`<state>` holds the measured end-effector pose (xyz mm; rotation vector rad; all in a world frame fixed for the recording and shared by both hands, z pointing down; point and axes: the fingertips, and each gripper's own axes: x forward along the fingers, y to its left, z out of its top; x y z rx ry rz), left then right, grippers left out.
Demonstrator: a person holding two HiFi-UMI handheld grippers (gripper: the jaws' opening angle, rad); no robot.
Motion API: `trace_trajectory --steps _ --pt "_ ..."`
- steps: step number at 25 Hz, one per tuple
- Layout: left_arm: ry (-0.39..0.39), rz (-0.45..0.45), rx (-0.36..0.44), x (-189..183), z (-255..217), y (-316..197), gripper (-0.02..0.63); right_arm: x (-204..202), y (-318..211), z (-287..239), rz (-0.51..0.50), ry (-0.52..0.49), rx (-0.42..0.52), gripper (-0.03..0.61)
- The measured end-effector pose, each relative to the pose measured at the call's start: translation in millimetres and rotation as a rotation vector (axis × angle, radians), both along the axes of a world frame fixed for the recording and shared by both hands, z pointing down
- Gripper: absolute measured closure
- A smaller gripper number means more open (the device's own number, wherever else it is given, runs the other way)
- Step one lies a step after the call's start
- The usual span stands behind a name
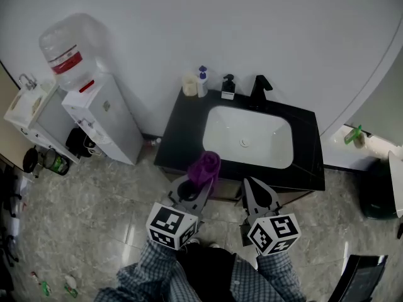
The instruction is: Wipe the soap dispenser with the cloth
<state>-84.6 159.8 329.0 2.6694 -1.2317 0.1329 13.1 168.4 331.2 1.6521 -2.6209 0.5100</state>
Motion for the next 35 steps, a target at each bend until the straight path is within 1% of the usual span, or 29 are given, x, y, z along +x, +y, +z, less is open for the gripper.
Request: trace_trajectory --steps 4,10,15,20,24,28,35 --pt "0.007 -0.014 0.002 5.2 0.0 7.8 0.557 9.3 9.6 -0.8 0.003 0.000 0.002 0.560" --pt "0.005 -0.003 0.015 23.2 0.3 16.0 0.557 26.2 19.3 1.6 0.007 0.006 0.007 0.560" --pt "-0.005 -0.002 0.026 30.0 -0.5 16.7 0.557 33.2 17.6 3.5 0.010 -0.006 0.012 0.560" --pt "-0.008 -0.012 0.036 30.7 -2.6 4.3 0.557 37.4 6.1 2.9 0.011 -0.015 0.018 0.560" --pt "-0.010 -0.012 0.036 31.7 -1.1 -12.7 0.557 38.6 -10.5 7.3 0.011 -0.017 0.011 0.560" --pt "-0.010 -0.009 0.020 34.0 10.7 -40.8 0.557 38.2 -35.0 16.4 0.006 -0.014 0.001 0.560" --pt "-0.002 0.021 0.000 40.6 23.0 -120.2 0.555 42.7 -110.2 27.3 0.027 -0.008 -0.021 0.560"
